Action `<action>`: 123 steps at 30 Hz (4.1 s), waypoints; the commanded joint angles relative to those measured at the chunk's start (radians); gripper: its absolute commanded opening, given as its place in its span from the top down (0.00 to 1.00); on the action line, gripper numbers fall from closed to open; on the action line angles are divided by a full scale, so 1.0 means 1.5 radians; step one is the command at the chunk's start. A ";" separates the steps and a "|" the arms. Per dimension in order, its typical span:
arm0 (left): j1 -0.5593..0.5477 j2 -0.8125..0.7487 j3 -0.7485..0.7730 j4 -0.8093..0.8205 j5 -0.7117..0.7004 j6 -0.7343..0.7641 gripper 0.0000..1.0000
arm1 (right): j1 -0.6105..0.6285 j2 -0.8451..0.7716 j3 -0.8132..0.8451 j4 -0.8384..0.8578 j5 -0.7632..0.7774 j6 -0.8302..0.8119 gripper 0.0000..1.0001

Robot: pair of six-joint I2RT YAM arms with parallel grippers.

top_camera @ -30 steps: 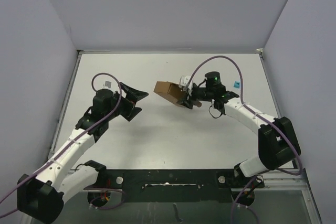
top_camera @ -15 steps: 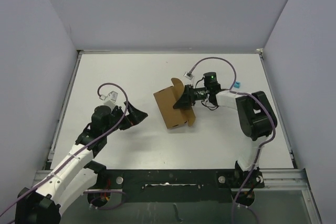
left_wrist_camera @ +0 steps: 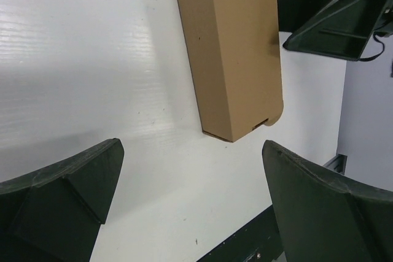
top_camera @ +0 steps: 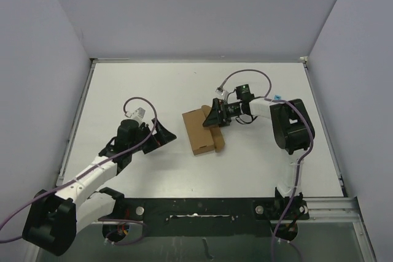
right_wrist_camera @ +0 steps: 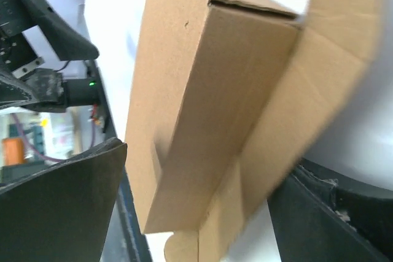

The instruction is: Fold the paper box

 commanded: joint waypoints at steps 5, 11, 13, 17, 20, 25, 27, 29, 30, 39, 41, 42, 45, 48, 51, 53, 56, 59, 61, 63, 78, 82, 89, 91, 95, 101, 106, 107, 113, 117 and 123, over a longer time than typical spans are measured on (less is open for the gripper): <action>-0.002 0.020 0.066 0.057 0.014 0.004 0.02 | -0.106 -0.082 0.096 -0.306 0.144 -0.322 0.09; -0.012 0.072 0.087 0.092 0.020 -0.004 0.03 | -0.081 -0.130 0.086 -0.310 0.181 -0.365 0.58; -0.023 0.106 0.107 0.099 0.013 -0.001 0.03 | -0.066 -0.113 0.090 -0.311 0.169 -0.360 0.80; -0.055 0.198 0.149 0.108 -0.014 0.006 0.03 | -0.040 -0.068 0.087 -0.309 0.161 -0.350 0.99; -0.068 0.273 0.193 0.097 -0.018 0.003 0.05 | -0.019 -0.048 0.090 -0.308 0.149 -0.346 1.00; -0.084 0.361 0.234 0.106 -0.004 0.013 0.17 | 0.018 -0.028 0.091 -0.288 0.125 -0.328 1.00; -0.084 0.388 0.238 0.106 0.007 0.018 0.29 | 0.032 -0.016 0.090 -0.276 0.105 -0.310 1.00; -0.084 0.409 0.261 0.101 0.020 0.023 0.39 | 0.045 -0.005 0.092 -0.265 0.086 -0.291 0.99; -0.084 0.418 0.265 0.096 0.024 0.027 0.40 | 0.049 0.000 0.093 -0.259 0.080 -0.283 0.99; -0.081 0.433 0.255 0.059 0.051 0.068 0.42 | 0.061 0.006 0.098 -0.256 0.100 -0.275 0.97; -0.074 0.422 0.250 0.053 0.050 0.075 0.41 | 0.055 -0.005 0.102 -0.272 0.122 -0.296 0.97; -0.069 0.415 0.247 0.054 0.051 0.079 0.40 | 0.049 -0.015 0.102 -0.280 0.131 -0.307 0.96; -0.048 0.385 0.243 0.053 0.058 0.094 0.38 | 0.028 -0.051 0.097 -0.296 0.160 -0.352 0.95; -0.028 0.359 0.248 0.047 0.076 0.118 0.36 | 0.003 -0.097 0.088 -0.300 0.163 -0.402 0.94; -0.013 0.339 0.256 0.029 0.089 0.142 0.34 | -0.011 -0.166 0.061 -0.291 0.131 -0.498 0.90; -0.011 0.324 0.253 0.025 0.097 0.153 0.34 | -0.010 -0.234 0.012 -0.271 0.096 -0.597 0.75; -0.011 0.306 0.243 0.030 0.119 0.158 0.34 | -0.004 -0.371 -0.114 -0.243 0.034 -0.835 0.44; -0.012 0.290 0.207 0.052 0.134 0.155 0.33 | -0.004 -0.459 -0.257 -0.240 -0.023 -1.071 0.24; -0.011 0.285 0.192 0.072 0.137 0.156 0.33 | 0.003 -0.478 -0.298 -0.247 -0.037 -1.166 0.18; -0.011 0.284 0.183 0.081 0.129 0.161 0.33 | 0.025 -0.463 -0.303 -0.246 -0.011 -1.193 0.21; -0.015 0.372 0.182 0.138 0.135 0.150 0.34 | 0.181 -0.352 -0.300 -0.121 0.205 -1.130 0.51; -0.018 0.385 0.183 0.133 0.131 0.157 0.36 | 0.190 -0.340 -0.287 -0.109 0.221 -1.096 0.64; -0.019 0.410 0.188 0.122 0.129 0.164 0.39 | 0.190 -0.345 -0.279 -0.089 0.230 -1.042 0.78; -0.020 0.415 0.189 0.118 0.129 0.167 0.40 | 0.190 -0.343 -0.272 -0.085 0.238 -1.018 0.81; -0.020 0.423 0.192 0.111 0.131 0.174 0.45 | 0.188 -0.336 -0.258 -0.082 0.245 -0.976 0.85; -0.019 0.432 0.197 0.103 0.133 0.179 0.46 | 0.180 -0.316 -0.227 -0.109 0.248 -0.938 0.89; -0.019 0.433 0.200 0.097 0.134 0.182 0.47 | 0.176 -0.305 -0.209 -0.138 0.249 -0.932 0.90; -0.019 0.433 0.201 0.097 0.135 0.182 0.47 | 0.172 -0.305 -0.207 -0.143 0.247 -0.931 0.89; -0.018 0.435 0.202 0.095 0.136 0.184 0.48 | 0.159 -0.306 -0.204 -0.150 0.234 -0.923 0.90; -0.018 0.435 0.206 0.093 0.138 0.186 0.48 | 0.162 -0.305 -0.201 -0.152 0.227 -0.920 0.92; -0.021 0.438 0.213 0.092 0.142 0.184 0.48 | 0.177 -0.298 -0.189 -0.154 0.232 -0.903 0.94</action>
